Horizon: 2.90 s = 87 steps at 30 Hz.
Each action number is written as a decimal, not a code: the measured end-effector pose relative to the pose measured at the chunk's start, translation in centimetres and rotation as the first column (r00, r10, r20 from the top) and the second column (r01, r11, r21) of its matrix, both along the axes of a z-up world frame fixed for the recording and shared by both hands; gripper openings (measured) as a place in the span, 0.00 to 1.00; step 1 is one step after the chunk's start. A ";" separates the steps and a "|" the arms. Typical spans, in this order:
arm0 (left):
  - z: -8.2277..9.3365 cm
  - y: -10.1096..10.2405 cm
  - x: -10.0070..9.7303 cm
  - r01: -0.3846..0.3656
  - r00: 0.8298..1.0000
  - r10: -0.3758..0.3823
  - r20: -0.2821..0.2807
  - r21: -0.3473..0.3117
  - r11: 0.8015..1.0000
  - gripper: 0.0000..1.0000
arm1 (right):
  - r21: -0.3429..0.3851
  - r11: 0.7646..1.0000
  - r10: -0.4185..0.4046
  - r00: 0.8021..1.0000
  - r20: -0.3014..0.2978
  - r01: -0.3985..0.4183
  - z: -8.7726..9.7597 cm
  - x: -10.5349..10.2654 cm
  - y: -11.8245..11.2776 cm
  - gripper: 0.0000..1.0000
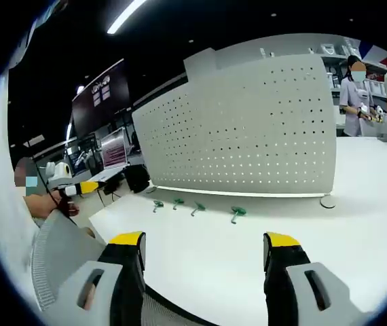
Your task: Insert the hook assembly into the mounting plate slot until the hook locks in place.
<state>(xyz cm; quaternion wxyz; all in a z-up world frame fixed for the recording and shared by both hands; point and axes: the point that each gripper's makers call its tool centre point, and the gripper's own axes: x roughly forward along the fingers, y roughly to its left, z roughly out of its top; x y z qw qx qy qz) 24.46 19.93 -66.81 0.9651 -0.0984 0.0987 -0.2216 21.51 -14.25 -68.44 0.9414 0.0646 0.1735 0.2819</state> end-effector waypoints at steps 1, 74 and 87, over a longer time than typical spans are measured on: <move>0.0 0.0 0.0 0.000 1.000 0.000 -0.001 0.000 1.000 0.88 | 0.000 1.000 0.000 1.000 -0.001 0.000 0.0 0.0 0.0 0.69; 0.0 -1.1 1.2 0.187 0.981 -0.181 -0.066 0.110 0.976 0.81 | 0.000 1.000 0.000 1.000 -0.007 0.000 -0.6 0.8 0.7 0.67; -1.1 -1.2 3.2 0.356 0.932 -0.327 -0.155 0.226 0.907 0.78 | 0.000 1.000 0.006 1.000 -0.011 -0.006 -0.4 1.0 1.0 0.66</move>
